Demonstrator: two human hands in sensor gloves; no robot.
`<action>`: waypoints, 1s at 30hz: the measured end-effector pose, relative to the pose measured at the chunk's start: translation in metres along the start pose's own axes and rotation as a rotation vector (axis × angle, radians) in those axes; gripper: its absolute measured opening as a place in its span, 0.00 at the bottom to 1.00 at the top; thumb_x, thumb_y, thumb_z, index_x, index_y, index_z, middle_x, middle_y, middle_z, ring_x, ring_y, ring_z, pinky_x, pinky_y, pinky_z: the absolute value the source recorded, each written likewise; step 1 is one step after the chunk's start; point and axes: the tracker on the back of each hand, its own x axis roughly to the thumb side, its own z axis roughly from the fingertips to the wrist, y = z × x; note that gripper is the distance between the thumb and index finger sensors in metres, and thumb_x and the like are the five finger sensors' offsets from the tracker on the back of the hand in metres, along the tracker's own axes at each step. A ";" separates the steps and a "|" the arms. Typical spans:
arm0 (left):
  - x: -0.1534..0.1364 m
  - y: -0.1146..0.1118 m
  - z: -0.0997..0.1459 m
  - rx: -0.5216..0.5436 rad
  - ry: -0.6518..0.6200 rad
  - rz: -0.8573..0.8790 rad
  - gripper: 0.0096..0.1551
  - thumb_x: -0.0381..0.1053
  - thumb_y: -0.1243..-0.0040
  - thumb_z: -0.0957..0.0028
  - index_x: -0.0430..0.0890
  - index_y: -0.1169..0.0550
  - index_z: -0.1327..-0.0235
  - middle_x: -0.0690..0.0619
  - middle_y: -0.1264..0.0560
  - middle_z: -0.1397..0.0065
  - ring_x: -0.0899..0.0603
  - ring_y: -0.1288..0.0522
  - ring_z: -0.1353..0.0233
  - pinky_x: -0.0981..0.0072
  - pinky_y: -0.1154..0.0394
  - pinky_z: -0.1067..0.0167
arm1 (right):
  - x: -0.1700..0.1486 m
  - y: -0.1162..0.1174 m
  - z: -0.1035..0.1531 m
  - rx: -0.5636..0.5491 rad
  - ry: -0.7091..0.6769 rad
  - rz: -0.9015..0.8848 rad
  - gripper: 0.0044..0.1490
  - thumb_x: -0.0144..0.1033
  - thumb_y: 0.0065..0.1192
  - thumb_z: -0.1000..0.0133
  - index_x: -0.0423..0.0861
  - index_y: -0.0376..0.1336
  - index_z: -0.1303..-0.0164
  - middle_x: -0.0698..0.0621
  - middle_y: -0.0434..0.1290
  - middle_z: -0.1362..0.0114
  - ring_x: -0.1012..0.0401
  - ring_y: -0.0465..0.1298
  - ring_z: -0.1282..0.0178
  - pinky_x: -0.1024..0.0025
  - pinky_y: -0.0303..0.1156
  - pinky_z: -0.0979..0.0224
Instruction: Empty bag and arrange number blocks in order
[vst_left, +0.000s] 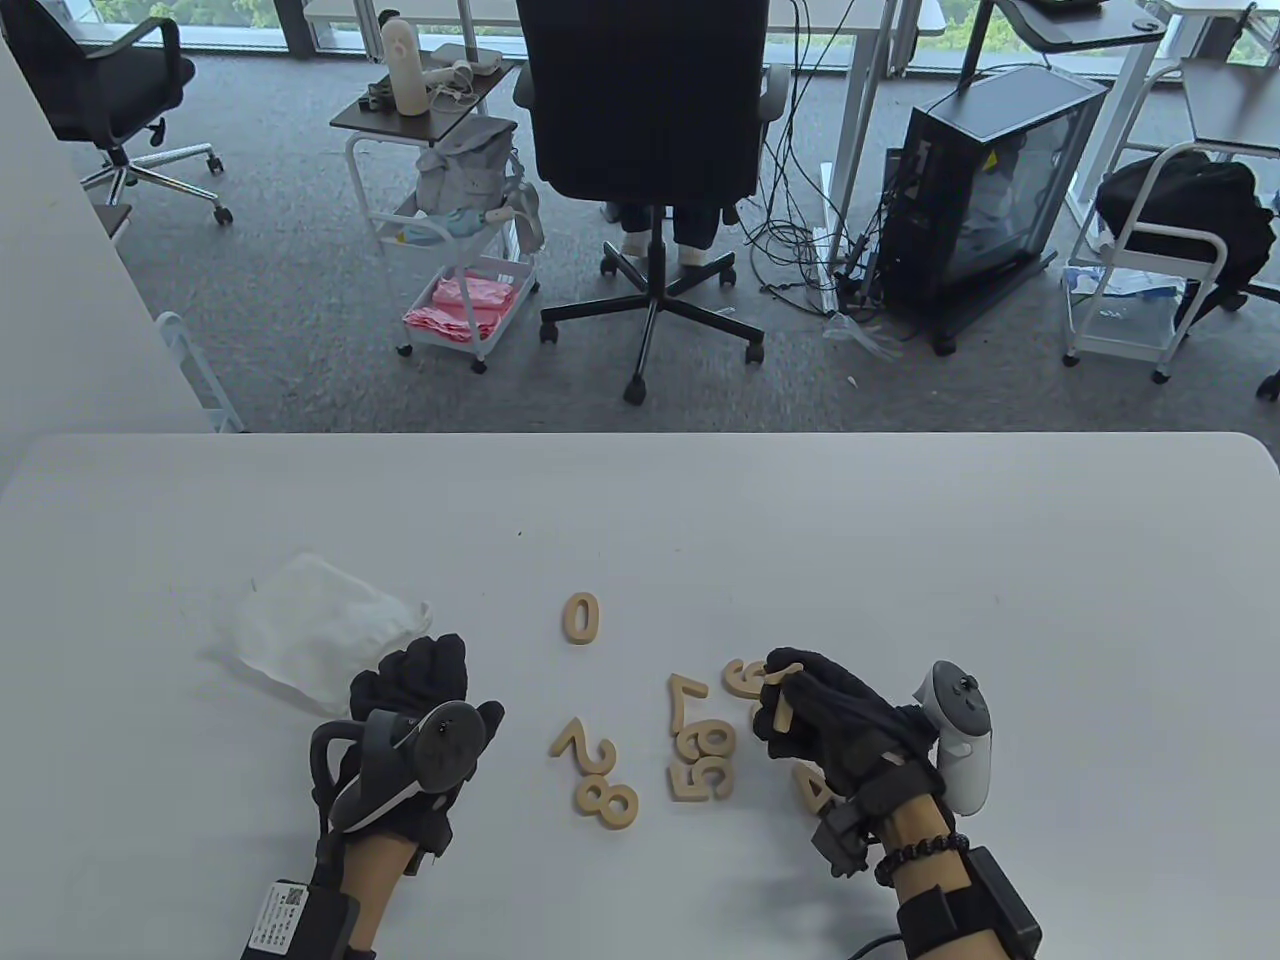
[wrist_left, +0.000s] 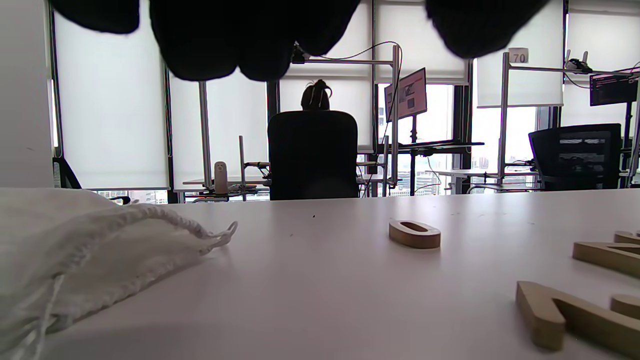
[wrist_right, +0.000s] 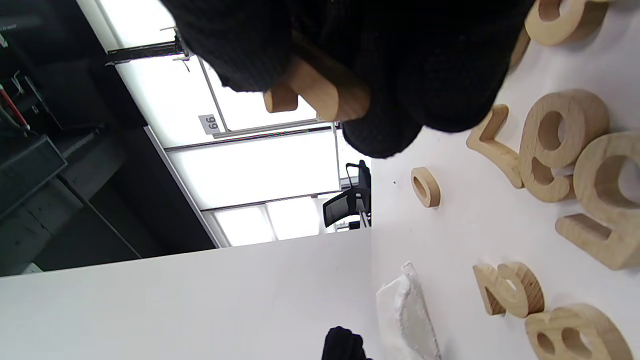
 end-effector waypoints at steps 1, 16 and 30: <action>0.000 0.000 0.000 -0.001 0.001 -0.001 0.48 0.64 0.49 0.43 0.33 0.39 0.20 0.28 0.38 0.21 0.20 0.33 0.25 0.19 0.39 0.34 | 0.005 0.002 0.000 -0.011 0.001 0.033 0.31 0.39 0.64 0.37 0.43 0.61 0.25 0.37 0.70 0.31 0.49 0.83 0.41 0.56 0.84 0.38; -0.010 0.002 -0.003 0.008 0.026 0.016 0.48 0.64 0.49 0.43 0.34 0.39 0.20 0.28 0.38 0.21 0.19 0.33 0.25 0.18 0.40 0.34 | 0.075 0.068 -0.090 -0.201 0.070 0.631 0.32 0.34 0.69 0.43 0.44 0.65 0.27 0.40 0.77 0.36 0.48 0.84 0.47 0.56 0.83 0.44; -0.027 0.008 0.000 0.035 0.078 0.073 0.48 0.64 0.49 0.43 0.34 0.39 0.20 0.28 0.38 0.21 0.19 0.34 0.25 0.18 0.40 0.34 | 0.038 0.134 -0.185 -0.275 0.191 1.055 0.33 0.32 0.73 0.46 0.41 0.67 0.29 0.39 0.78 0.38 0.50 0.87 0.50 0.58 0.87 0.47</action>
